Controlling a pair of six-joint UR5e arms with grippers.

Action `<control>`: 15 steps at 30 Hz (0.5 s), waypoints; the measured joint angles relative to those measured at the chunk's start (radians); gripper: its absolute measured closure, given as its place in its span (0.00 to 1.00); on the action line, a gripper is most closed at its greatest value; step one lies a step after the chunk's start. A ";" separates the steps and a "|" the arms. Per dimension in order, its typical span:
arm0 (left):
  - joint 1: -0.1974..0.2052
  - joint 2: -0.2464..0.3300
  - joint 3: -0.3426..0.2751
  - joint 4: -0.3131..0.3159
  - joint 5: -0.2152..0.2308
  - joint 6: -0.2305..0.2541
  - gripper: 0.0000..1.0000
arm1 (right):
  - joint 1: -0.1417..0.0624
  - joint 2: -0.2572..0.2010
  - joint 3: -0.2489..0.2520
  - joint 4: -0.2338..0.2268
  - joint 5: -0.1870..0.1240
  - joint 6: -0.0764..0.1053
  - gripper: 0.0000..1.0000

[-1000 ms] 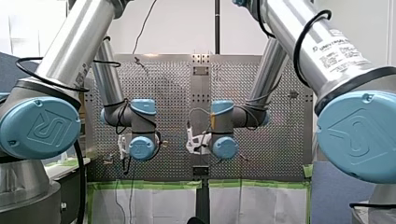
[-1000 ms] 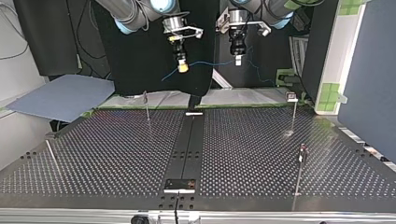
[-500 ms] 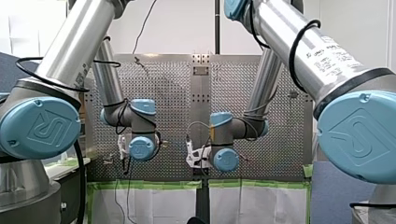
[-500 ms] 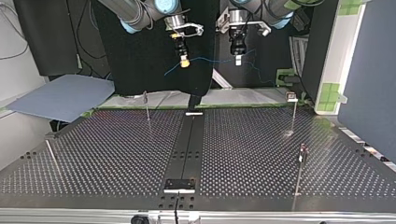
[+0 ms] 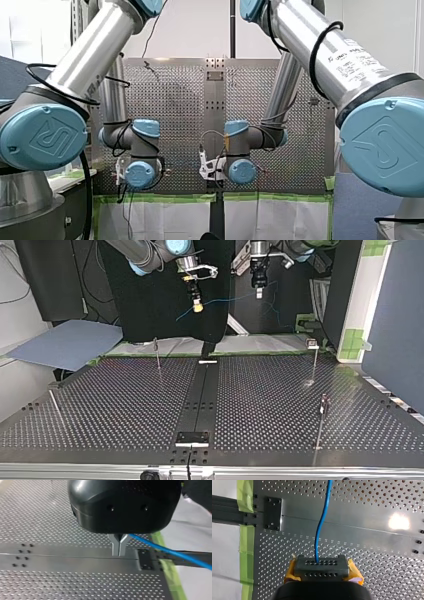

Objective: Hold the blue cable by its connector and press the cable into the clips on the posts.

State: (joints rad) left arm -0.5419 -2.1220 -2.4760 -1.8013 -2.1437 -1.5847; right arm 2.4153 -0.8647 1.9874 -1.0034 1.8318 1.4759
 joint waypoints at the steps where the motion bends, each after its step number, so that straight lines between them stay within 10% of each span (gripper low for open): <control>1: 0.000 -0.007 0.000 0.001 0.000 0.000 1.00 | 0.000 0.000 0.000 0.000 0.000 0.000 1.00; 15: 0.005 -0.034 -0.012 0.016 0.009 -0.014 1.00 | -0.004 0.006 -0.017 0.017 0.004 0.017 1.00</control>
State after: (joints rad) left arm -0.5373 -2.1555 -2.4879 -1.7856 -2.1349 -1.5991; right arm 2.4116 -0.8584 1.9704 -0.9865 1.8354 1.4928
